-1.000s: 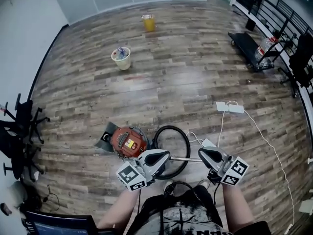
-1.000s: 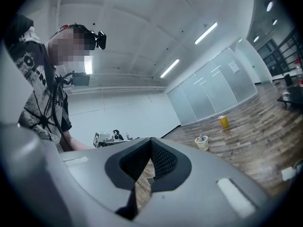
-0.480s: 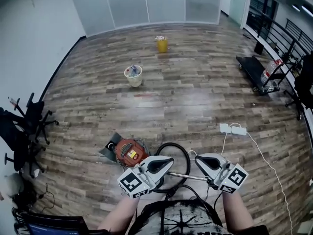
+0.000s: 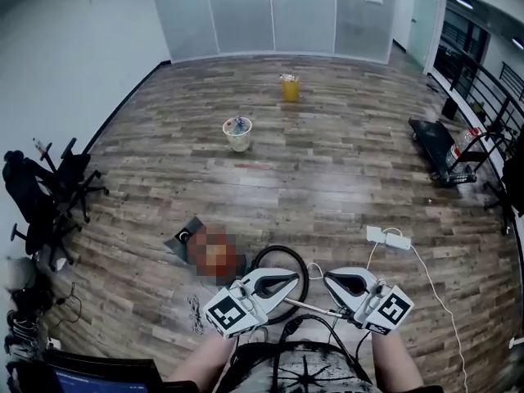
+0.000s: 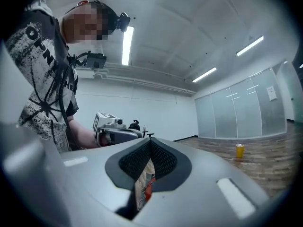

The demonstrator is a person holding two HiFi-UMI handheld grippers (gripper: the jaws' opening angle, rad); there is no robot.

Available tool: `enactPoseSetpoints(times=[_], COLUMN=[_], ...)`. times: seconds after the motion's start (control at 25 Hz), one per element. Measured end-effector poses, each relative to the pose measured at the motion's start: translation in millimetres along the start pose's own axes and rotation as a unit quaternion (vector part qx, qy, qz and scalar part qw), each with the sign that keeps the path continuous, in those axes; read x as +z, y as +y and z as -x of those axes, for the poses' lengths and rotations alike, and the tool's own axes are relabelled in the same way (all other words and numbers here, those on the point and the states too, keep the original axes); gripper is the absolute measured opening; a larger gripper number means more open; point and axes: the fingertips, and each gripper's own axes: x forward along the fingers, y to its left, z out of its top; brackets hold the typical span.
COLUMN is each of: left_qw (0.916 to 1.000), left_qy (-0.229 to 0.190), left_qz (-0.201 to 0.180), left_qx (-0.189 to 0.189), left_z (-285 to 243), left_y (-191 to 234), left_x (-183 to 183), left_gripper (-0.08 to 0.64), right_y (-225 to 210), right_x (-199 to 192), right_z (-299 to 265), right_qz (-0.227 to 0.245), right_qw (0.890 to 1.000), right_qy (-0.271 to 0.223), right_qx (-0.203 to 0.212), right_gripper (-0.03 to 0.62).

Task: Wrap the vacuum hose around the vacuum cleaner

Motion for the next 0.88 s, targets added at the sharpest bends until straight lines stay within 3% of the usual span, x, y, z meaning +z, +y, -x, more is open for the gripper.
enactPoseSetpoints(times=[0.36,0.88], left_qw=[0.9991,0.9985], left_qy=[0.013,0.022], left_qz=[0.02,0.004], left_qx=[0.034,0.05], left_z=[-12,-12], left_y=[-35,-41], left_x=[-10,-14], left_gripper=[0.003,0.003], right_y=[20,23], right_x=[-7,-10], right_z=[32,33], right_qz=[-0.008,-0.011], right_qw=[1.0,0.999], right_qy=[0.009,-0.008], right_qx=[0.021,0.031], right_gripper=[0.008,0.006])
